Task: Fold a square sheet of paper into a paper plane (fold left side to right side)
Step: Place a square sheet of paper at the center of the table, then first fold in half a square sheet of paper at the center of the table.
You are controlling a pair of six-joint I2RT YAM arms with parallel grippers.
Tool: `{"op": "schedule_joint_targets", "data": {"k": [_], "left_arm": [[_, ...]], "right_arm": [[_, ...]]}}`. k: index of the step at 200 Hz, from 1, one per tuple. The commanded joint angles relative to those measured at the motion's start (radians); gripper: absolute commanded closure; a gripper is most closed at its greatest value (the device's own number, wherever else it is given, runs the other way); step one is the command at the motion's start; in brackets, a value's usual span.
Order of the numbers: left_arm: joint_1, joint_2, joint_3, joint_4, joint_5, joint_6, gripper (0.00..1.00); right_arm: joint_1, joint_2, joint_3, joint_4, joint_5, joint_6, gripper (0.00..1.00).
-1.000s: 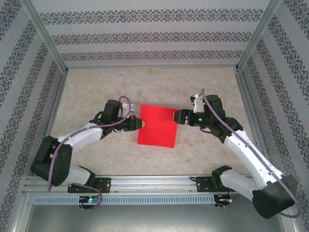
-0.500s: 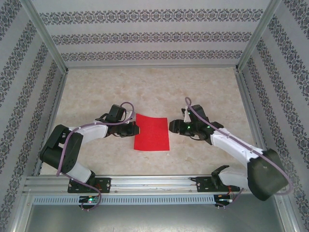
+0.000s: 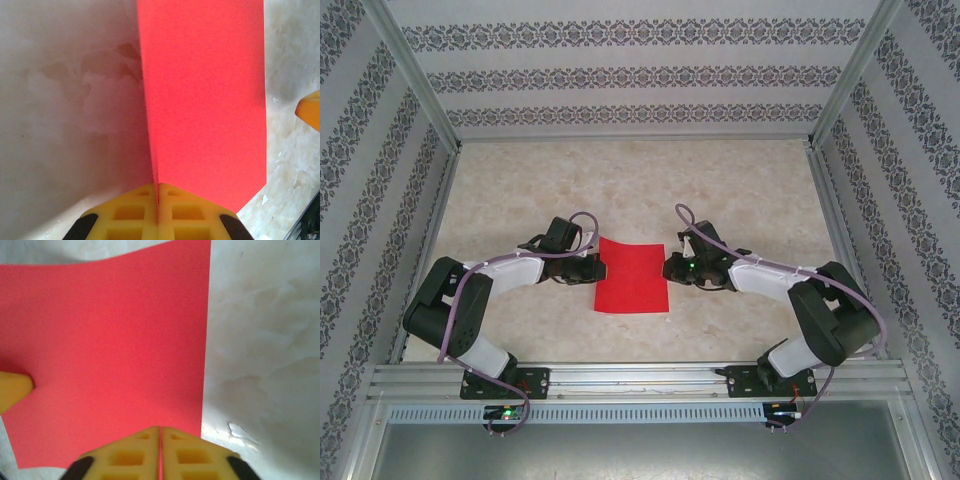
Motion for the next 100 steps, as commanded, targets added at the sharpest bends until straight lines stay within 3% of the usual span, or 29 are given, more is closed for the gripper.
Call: {"op": "schedule_joint_targets", "data": {"k": [1,100], "left_arm": [[-0.006,0.008,0.028,-0.047,-0.009,0.031,0.99],[-0.007,-0.023,0.039,-0.051,0.029,0.020,0.96]], "right_arm": [[0.010,0.031,0.034,0.037,0.000,-0.001,0.97],[0.030,0.165,0.050,0.056,-0.014,0.007,1.00]]}}
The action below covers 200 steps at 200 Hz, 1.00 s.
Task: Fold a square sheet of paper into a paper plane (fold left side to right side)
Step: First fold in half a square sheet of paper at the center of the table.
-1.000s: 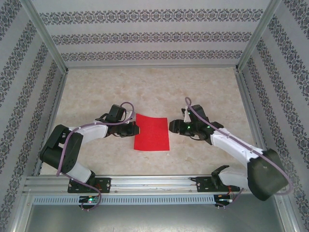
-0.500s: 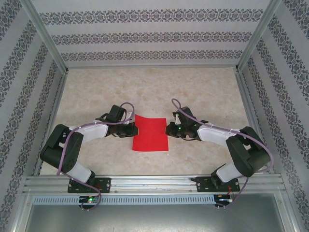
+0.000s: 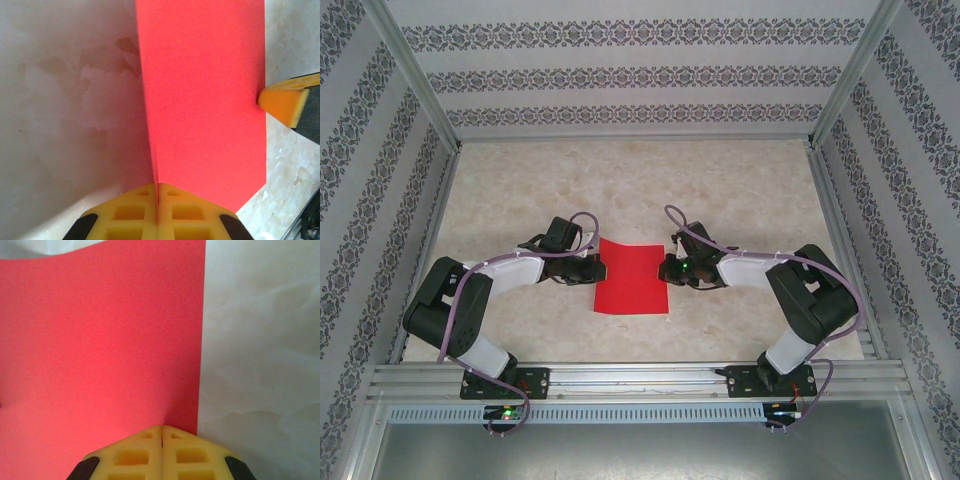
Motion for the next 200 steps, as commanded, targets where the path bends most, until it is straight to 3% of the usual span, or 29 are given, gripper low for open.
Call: {"op": "schedule_joint_targets", "data": {"k": [1,99,146,200], "left_arm": [[-0.007,-0.024,0.029,-0.030,0.024,0.012,0.96],[-0.011,-0.048,0.053,0.134,0.202,-0.115,0.54],[-0.051,0.029,0.102,0.176,0.239,-0.128,0.48],[-0.085,0.100,0.129,0.210,0.232,-0.144,0.49]], "right_arm": [[0.011,0.027,0.017,-0.001,-0.004,0.003,1.00],[0.021,0.033,-0.015,-0.010,0.007,0.001,0.93],[0.033,0.037,-0.029,0.037,-0.005,0.027,0.92],[0.033,0.033,-0.048,0.077,-0.028,0.037,0.92]]}}
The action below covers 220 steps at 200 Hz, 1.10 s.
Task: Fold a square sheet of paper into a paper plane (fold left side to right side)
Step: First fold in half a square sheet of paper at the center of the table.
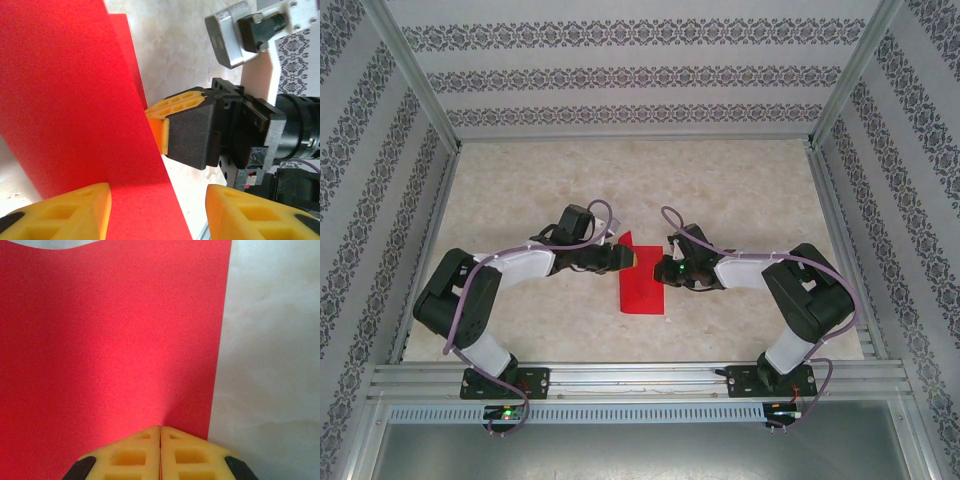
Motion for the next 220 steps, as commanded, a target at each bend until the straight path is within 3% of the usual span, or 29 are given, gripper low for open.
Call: {"op": "schedule_joint_targets", "data": {"k": [1,33,108,142,220], "left_arm": [[-0.021,0.026,0.029,0.046,0.013,-0.013,0.50],[-0.036,0.052,0.035,0.039,-0.012,-0.008,0.55],[-0.052,0.062,0.050,0.002,-0.075,0.007,0.90],[-0.057,0.063,0.052,-0.013,-0.080,0.016,0.99],[-0.061,0.042,0.047,-0.016,-0.085,0.018,1.00]], "right_arm": [[0.011,0.019,-0.027,0.003,-0.013,0.012,0.92],[0.012,0.018,-0.033,0.024,-0.026,0.013,0.93],[0.013,-0.004,-0.034,0.056,-0.041,0.020,0.93],[0.011,-0.044,-0.026,0.062,-0.042,0.018,0.93],[-0.031,-0.266,-0.098,0.013,0.016,0.018,0.63]]}}
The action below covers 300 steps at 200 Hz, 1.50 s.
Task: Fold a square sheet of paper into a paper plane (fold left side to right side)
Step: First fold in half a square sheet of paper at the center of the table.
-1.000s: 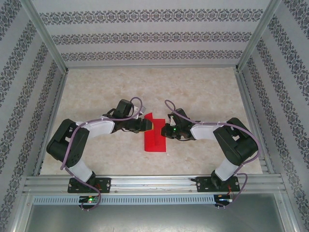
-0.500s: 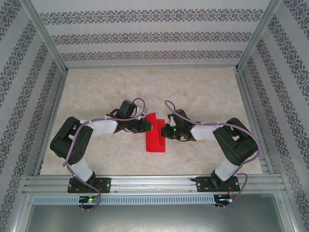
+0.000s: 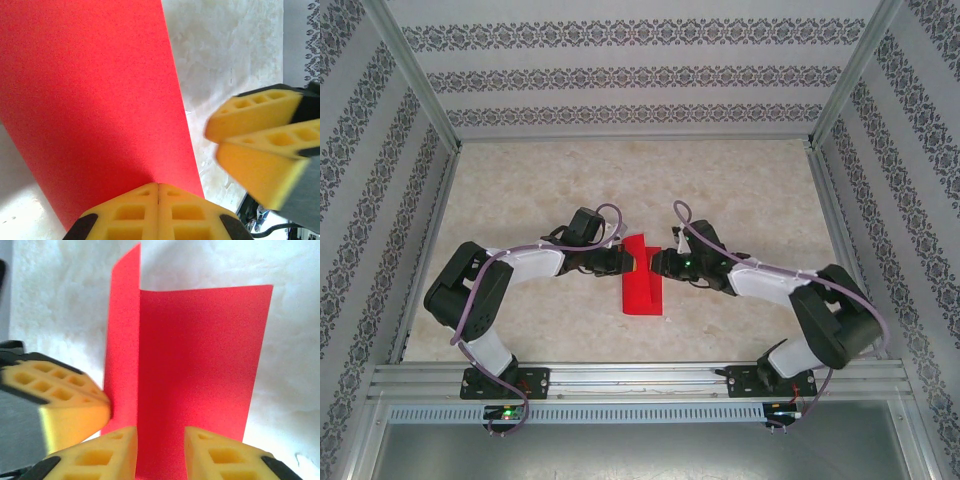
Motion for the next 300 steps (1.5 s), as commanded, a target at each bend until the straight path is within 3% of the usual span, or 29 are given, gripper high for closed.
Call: {"op": "schedule_joint_targets", "data": {"k": [1,41,80,156,255,300], "left_arm": [[-0.014,-0.017,0.020,-0.023,-0.004,0.019,1.00],[-0.015,-0.017,0.013,-0.011,-0.004,0.017,1.00],[-0.016,-0.020,0.010,-0.010,0.002,0.017,1.00],[-0.017,-0.027,-0.002,-0.001,0.009,0.011,1.00],[-0.017,-0.096,-0.012,-0.020,-0.060,0.020,0.99],[-0.017,-0.188,-0.052,-0.061,-0.193,0.037,0.76]], "right_arm": [[-0.020,-0.061,-0.047,-0.015,0.019,0.009,0.62],[-0.017,-0.074,-0.077,0.088,-0.079,0.043,0.42],[-0.013,0.041,-0.048,0.228,-0.162,0.083,0.41],[-0.006,0.208,0.023,0.324,-0.213,0.120,0.54],[-0.003,0.220,-0.005,0.320,-0.176,0.130,0.94],[-0.003,0.207,-0.019,0.299,-0.138,0.125,0.95]]}}
